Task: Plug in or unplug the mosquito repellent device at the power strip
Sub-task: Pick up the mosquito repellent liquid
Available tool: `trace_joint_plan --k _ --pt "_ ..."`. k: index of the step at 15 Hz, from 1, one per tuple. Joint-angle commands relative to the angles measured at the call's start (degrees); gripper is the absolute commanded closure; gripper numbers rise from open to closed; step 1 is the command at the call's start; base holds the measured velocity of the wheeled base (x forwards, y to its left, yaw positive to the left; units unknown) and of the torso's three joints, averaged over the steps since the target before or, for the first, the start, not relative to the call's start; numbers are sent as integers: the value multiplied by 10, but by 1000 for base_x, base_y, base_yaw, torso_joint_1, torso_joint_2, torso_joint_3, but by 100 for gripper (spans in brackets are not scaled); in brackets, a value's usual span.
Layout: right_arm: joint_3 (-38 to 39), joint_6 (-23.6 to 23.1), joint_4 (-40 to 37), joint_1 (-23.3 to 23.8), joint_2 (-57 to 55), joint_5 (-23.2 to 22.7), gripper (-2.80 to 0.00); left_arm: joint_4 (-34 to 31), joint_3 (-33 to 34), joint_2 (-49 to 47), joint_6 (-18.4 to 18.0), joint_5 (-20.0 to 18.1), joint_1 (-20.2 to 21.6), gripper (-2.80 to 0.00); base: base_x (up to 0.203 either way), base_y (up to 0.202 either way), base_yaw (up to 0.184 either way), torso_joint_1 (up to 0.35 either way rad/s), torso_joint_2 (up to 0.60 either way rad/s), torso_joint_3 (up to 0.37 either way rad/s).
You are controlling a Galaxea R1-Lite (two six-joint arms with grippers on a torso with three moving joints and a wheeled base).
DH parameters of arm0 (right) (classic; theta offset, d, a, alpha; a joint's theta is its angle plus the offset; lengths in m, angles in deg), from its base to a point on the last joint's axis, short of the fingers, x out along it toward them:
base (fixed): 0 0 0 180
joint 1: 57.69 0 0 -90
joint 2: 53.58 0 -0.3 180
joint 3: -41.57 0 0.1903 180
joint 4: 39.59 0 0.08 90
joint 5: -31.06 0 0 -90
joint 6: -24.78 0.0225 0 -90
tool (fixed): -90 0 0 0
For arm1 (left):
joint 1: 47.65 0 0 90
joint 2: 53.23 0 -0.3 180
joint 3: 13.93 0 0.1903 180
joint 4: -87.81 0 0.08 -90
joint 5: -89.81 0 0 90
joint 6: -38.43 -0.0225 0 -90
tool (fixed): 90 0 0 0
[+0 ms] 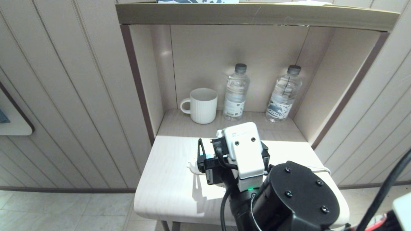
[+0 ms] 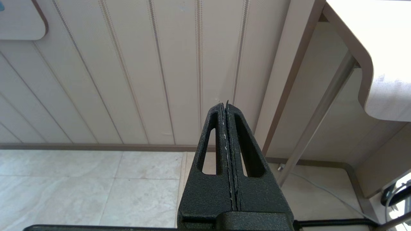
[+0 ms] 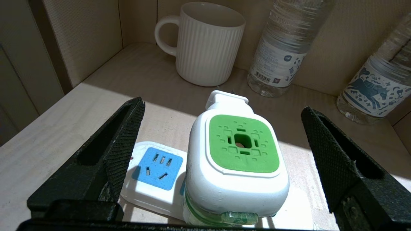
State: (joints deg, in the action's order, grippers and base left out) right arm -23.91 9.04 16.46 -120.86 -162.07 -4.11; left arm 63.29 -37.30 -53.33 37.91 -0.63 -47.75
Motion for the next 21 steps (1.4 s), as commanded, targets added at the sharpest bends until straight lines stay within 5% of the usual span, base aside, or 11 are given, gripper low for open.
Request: trace_joint_plan --k 1,21 --pt "-4 -8 5 0 0 -3 -280 0 0 0 0 0 0 0 0 0 0 0 0 0" --pt "-10 -9 41 9 -13 -15 -280 0 0 0 0 0 0 0 0 0 0 0 0 0"
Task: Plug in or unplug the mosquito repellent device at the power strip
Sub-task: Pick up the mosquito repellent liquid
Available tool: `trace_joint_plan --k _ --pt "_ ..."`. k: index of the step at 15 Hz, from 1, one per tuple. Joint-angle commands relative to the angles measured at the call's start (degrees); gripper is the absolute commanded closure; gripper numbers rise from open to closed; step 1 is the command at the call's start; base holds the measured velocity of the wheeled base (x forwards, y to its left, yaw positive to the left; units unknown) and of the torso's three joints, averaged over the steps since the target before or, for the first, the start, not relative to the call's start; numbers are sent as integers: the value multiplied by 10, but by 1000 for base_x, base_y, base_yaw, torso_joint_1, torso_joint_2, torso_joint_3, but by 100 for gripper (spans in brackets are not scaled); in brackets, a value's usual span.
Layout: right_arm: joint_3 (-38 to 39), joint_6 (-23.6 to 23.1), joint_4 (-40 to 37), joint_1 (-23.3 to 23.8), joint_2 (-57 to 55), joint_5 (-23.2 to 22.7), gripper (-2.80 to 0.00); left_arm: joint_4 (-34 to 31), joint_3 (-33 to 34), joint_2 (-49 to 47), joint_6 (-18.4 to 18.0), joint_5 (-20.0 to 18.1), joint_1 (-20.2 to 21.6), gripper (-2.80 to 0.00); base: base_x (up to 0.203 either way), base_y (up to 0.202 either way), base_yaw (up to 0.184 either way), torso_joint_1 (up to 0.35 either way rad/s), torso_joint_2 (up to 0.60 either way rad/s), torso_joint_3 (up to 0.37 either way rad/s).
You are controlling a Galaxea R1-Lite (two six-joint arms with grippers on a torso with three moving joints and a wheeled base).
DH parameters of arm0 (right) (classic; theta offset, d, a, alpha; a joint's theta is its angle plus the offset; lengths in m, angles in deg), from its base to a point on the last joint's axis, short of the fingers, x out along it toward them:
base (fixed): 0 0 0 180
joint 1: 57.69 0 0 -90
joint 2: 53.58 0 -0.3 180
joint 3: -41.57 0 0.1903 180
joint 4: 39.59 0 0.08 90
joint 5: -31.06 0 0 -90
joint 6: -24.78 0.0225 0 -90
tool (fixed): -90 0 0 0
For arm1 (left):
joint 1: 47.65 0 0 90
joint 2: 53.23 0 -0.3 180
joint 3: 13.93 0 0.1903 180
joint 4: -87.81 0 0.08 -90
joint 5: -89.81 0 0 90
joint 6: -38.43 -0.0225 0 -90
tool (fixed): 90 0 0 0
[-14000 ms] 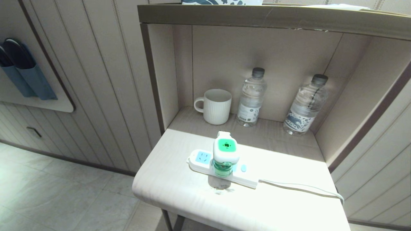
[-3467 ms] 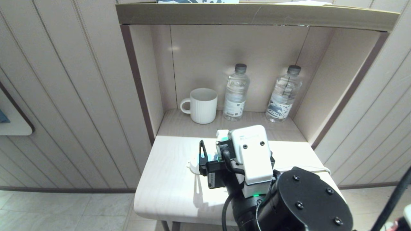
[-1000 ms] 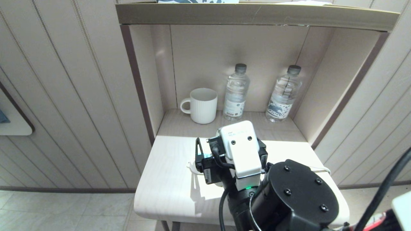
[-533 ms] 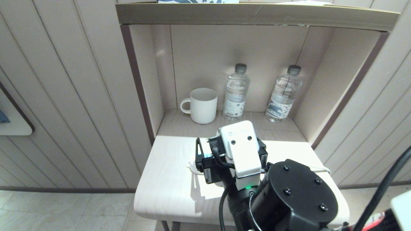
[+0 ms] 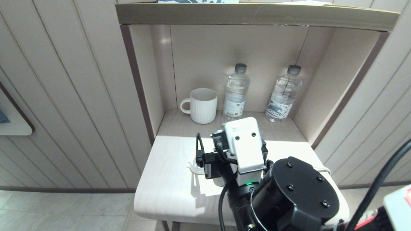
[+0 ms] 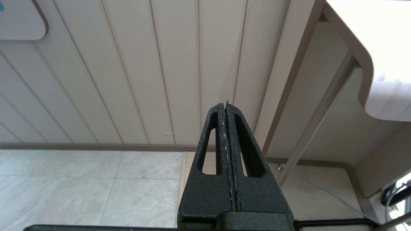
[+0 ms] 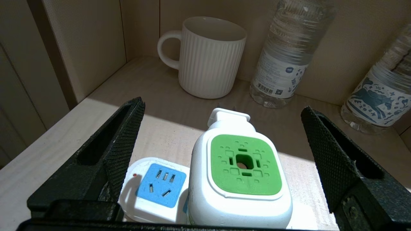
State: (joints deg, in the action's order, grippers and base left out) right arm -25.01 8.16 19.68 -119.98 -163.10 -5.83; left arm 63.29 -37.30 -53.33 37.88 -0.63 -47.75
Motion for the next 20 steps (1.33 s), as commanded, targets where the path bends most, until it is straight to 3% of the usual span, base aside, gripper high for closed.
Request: trace_joint_plan --k 1,20 --pt "1 1 18 1 -4 3 -280 0 0 0 0 0 0 0 0 0 0 0 0 0" --pt "15 7 73 -3 -27 21 -280 0 0 -1 0 0 0 0 0 0 0 0 0 0"
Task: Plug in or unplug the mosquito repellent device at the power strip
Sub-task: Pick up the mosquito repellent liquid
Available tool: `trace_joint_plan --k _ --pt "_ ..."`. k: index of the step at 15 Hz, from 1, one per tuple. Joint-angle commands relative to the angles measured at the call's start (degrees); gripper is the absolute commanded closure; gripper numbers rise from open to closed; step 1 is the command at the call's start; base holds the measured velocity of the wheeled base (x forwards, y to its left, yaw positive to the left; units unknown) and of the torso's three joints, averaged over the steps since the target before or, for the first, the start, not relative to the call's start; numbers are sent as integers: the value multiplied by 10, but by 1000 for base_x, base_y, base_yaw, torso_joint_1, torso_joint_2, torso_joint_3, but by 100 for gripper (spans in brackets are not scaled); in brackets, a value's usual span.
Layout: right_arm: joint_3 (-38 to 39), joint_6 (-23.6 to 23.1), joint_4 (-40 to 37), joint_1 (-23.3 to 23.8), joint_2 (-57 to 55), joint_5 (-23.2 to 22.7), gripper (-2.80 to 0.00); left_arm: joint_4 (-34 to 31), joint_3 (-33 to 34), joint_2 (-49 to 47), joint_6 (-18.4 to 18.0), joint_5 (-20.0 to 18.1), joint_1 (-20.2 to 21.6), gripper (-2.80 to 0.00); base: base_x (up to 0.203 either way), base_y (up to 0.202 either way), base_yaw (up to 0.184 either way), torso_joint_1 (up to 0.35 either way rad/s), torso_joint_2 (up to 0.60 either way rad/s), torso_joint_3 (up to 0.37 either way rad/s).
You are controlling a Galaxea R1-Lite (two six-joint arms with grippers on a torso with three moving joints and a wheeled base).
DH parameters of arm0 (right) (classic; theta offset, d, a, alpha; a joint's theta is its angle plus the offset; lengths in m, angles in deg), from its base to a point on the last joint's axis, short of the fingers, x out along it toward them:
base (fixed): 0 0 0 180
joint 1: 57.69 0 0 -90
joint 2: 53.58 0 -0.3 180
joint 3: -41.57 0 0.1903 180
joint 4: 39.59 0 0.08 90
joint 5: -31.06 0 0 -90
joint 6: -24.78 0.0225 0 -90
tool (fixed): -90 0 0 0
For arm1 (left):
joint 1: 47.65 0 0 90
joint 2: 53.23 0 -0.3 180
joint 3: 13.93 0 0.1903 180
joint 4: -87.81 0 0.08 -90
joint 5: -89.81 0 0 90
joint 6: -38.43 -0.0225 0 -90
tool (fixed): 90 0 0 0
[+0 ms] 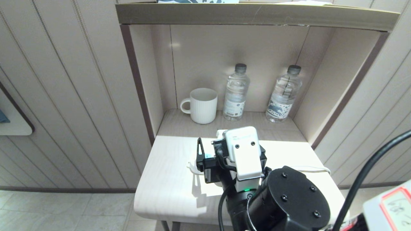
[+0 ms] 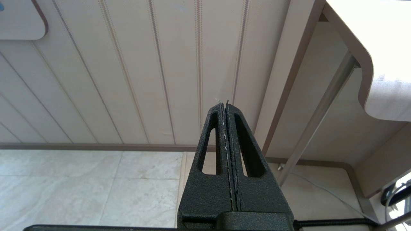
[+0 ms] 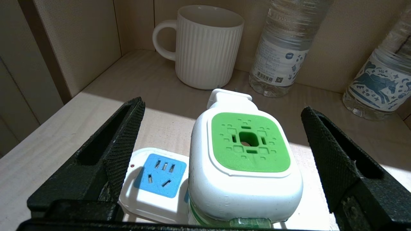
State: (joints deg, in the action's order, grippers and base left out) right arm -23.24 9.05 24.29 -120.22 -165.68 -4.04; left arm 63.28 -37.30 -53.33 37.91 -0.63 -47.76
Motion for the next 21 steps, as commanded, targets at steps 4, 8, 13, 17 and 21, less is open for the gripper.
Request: trace_joint_plan --k 4,8,13,17,21 --pt "1 1 27 2 3 4 -280 0 0 0 0 0 0 0 0 0 0 0 0 0" --pt "3 13 27 3 4 5 -280 0 0 -1 0 0 0 0 0 0 0 0 0 0" --pt "7 20 27 4 -2 6 -280 0 0 0 0 0 0 0 0 0 0 0 0 0" --pt "7 22 27 5 -2 6 -280 0 0 0 0 0 0 0 0 0 0 0 0 0" --pt "7 22 27 5 -3 6 -280 0 0 -1 0 0 0 0 0 0 0 0 0 0"
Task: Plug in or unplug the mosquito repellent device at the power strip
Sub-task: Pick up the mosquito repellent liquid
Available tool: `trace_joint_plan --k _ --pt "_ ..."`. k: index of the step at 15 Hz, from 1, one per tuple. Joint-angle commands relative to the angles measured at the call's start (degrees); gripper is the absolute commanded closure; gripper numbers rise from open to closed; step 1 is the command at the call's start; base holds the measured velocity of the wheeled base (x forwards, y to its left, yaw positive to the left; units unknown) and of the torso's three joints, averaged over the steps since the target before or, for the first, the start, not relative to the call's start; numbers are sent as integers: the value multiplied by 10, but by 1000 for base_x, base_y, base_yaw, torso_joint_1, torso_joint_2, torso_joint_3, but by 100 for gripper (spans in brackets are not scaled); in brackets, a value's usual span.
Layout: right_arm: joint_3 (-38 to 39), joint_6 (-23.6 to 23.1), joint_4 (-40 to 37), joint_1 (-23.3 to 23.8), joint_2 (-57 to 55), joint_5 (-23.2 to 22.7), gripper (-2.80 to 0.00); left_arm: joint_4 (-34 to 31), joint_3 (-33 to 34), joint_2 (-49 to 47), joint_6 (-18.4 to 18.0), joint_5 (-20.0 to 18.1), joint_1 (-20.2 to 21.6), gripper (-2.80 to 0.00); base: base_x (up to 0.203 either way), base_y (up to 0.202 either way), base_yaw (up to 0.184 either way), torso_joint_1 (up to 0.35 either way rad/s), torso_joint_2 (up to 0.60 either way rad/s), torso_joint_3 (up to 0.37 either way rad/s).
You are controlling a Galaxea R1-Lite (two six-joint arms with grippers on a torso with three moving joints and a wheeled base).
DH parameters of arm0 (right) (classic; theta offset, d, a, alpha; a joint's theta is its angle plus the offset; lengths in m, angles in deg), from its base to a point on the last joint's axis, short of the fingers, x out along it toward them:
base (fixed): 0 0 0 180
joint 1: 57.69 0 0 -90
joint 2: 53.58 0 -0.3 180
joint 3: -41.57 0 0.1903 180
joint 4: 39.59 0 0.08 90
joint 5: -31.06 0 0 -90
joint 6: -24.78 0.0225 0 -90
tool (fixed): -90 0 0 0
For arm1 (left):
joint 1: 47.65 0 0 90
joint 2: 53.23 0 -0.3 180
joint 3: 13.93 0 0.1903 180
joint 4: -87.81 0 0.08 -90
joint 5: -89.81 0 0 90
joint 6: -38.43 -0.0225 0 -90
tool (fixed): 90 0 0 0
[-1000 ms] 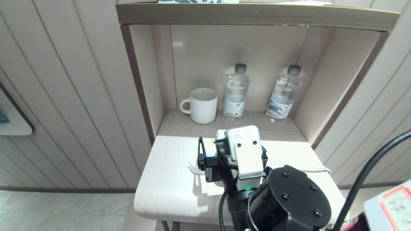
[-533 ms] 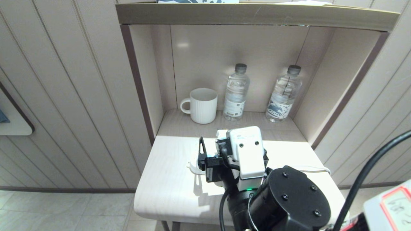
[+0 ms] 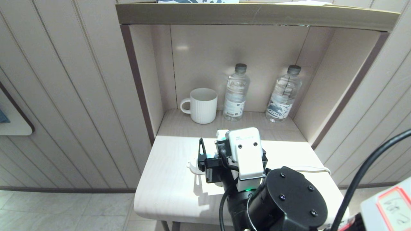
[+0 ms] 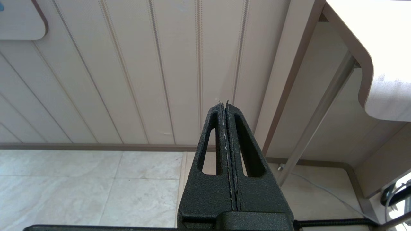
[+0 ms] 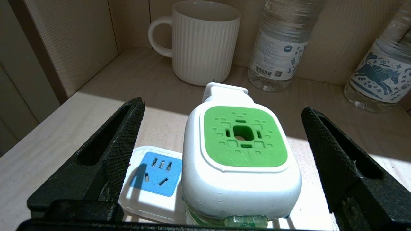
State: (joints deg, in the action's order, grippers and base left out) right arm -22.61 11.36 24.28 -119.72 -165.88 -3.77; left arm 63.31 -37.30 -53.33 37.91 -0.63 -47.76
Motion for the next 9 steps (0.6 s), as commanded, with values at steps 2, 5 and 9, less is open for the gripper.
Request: trace_joint_plan --k 2,5,9 --pt "0 -1 27 6 -1 3 -280 0 0 0 0 0 0 0 0 0 0 0 0 0" --pt "-1 -3 27 6 -2 3 -280 0 0 -1 0 0 0 0 0 0 0 0 0 0" --pt "1 -5 27 6 -6 3 0 0 0 0 0 0 0 0 0 0 0 0 0 0"
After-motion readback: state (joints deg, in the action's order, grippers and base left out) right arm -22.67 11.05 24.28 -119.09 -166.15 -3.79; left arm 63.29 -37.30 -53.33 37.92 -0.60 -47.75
